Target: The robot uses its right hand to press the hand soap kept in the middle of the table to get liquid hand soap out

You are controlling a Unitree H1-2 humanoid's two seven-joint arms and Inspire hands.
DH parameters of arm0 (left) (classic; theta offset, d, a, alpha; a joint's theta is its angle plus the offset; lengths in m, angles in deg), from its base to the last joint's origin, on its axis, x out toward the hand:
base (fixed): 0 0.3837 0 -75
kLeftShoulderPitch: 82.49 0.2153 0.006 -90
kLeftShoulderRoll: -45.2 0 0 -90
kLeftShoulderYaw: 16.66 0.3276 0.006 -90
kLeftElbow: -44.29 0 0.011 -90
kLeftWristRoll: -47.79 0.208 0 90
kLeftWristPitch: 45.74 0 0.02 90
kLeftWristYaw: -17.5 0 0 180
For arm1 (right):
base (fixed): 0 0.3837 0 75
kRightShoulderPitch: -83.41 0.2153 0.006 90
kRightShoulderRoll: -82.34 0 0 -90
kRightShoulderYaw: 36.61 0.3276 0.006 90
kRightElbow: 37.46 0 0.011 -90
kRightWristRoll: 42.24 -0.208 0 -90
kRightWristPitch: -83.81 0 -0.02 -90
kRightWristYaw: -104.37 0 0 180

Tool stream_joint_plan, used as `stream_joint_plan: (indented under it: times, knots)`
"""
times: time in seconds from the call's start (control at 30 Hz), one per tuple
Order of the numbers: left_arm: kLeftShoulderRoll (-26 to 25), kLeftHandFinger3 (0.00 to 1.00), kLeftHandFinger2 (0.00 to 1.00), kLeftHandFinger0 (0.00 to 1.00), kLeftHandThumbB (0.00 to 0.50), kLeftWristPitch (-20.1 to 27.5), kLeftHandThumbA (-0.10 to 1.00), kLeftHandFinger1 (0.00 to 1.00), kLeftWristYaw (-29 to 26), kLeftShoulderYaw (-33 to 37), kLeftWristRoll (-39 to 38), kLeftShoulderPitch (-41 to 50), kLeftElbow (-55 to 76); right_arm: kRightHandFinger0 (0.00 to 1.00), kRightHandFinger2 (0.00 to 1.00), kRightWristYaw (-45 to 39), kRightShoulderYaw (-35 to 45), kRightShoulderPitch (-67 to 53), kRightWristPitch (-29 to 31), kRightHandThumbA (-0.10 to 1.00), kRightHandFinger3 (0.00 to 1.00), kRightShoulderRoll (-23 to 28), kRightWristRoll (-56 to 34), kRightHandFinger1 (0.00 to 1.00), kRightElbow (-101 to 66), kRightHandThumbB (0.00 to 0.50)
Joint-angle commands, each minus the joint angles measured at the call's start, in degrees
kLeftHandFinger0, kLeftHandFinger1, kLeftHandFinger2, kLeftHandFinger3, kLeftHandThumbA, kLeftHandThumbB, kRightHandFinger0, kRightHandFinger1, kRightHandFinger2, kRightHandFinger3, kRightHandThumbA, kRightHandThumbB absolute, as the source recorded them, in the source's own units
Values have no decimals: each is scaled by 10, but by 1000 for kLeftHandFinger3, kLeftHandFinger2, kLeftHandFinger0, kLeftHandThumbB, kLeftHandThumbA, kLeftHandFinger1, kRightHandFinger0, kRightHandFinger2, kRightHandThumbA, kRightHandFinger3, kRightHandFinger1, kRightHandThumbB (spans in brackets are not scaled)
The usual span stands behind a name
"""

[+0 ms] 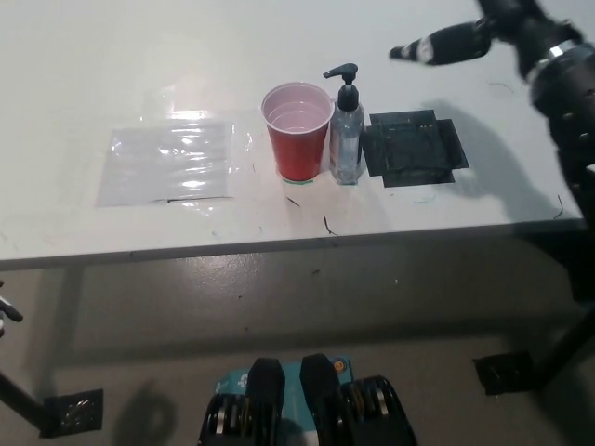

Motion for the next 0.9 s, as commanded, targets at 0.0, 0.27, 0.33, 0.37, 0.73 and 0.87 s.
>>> stream_joint_plan:
  times: [0.0,0.27,0.33,0.37,0.73,0.87]
  knots:
    - [-16,912,1000,1000,0,-11,273,1000,16,-15,19,-17,5,214,566,-21,-20,40,38,1000,1000,-14,37,388,21,467]
    - [-17,905,1000,1000,0,-11,261,1000,29,-20,25,-26,5,815,1000,-45,-63,44,80,1000,1000,-28,60,943,93,418]
    - [-15,887,1000,1000,0,-11,257,1000,32,-21,27,-26,6,834,1000,-48,-67,42,82,1000,1000,-27,63,966,97,428]
    - [-13,886,1000,1000,0,-11,260,1000,34,-23,32,-27,6,872,1000,-51,-72,39,91,1000,1000,-28,65,1000,107,419]
    - [-7,908,1000,1000,0,-11,306,1000,59,-34,57,-29,11,663,912,-64,-77,59,111,1000,1000,-34,92,788,136,409]
    - [-9,799,1000,1000,0,-11,277,1000,69,-34,63,-38,11,546,817,-57,-65,76,121,1000,1000,-41,89,692,156,416]
